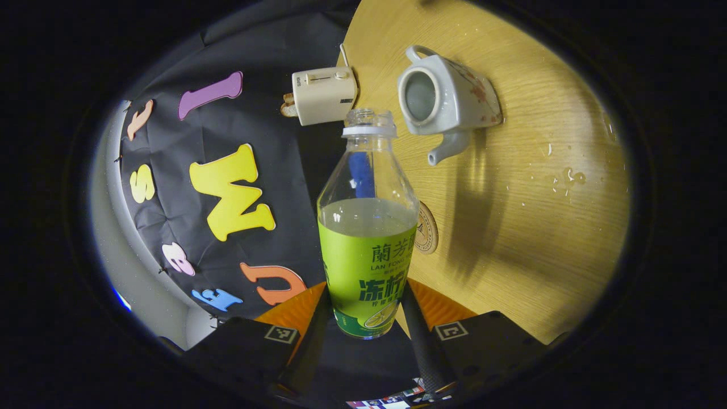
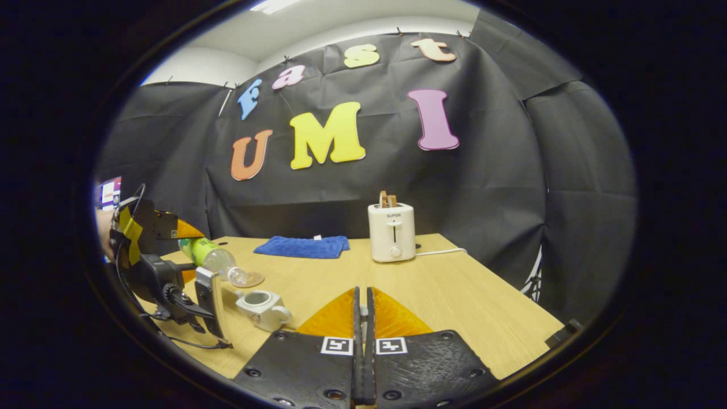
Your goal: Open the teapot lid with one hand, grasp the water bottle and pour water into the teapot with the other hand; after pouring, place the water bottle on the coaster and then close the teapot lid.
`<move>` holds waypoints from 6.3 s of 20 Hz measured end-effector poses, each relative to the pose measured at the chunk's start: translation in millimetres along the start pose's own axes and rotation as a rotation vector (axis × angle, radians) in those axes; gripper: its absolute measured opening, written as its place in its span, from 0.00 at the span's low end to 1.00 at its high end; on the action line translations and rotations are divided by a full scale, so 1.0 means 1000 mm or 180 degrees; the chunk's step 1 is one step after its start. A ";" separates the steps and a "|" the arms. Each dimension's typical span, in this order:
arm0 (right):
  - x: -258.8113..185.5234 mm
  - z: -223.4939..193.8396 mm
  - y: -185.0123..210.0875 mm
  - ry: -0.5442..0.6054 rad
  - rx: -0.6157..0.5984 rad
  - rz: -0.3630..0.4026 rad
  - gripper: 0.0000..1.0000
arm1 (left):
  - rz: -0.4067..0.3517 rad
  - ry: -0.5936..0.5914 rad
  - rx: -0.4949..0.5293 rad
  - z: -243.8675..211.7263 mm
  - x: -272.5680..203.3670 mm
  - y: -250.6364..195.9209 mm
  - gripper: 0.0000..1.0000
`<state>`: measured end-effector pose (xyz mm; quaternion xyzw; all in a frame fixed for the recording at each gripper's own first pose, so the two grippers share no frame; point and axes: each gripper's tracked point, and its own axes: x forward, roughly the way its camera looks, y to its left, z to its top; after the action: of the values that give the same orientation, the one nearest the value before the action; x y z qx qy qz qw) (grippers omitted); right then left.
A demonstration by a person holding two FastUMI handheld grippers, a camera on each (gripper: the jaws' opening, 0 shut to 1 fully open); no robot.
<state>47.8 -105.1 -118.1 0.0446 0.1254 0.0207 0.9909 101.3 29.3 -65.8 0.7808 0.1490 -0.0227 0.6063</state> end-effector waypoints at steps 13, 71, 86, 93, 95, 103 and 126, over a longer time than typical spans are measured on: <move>-0.005 0.000 -0.004 -0.0016 0.0028 0.0005 0.00 | 0.0235 0.0011 0.0509 0.006 0.002 0.027 0.72; -0.018 -0.003 -0.013 -0.0028 0.0102 -0.0019 0.00 | 0.0568 0.0126 0.1379 0.022 -0.011 0.062 0.72; -0.024 0.009 0.004 -0.0085 0.0017 -0.0009 0.00 | 0.0113 -0.0084 -0.0602 -0.007 -0.007 0.016 0.72; -0.027 0.020 0.021 -0.0127 -0.0023 0.0037 0.00 | -0.0290 -0.0198 -0.2322 -0.012 -0.007 -0.020 0.72; -0.027 0.022 0.026 -0.0132 -0.0060 0.0055 0.00 | -0.0475 -0.0291 -0.2847 -0.008 -0.015 -0.037 0.72; -0.029 0.029 0.044 -0.0171 -0.0169 0.0118 0.00 | -0.1005 -0.0536 -0.4451 0.016 -0.020 -0.044 0.73; 0.022 -0.005 0.049 0.0094 -0.0160 0.0134 0.00 | -0.0927 -0.0861 -0.5585 0.035 0.122 0.003 0.76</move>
<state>66.3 -55.0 -123.9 0.0220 0.1384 0.0454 0.9891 223.1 20.7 -98.6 0.0011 0.1377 -0.0692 0.9881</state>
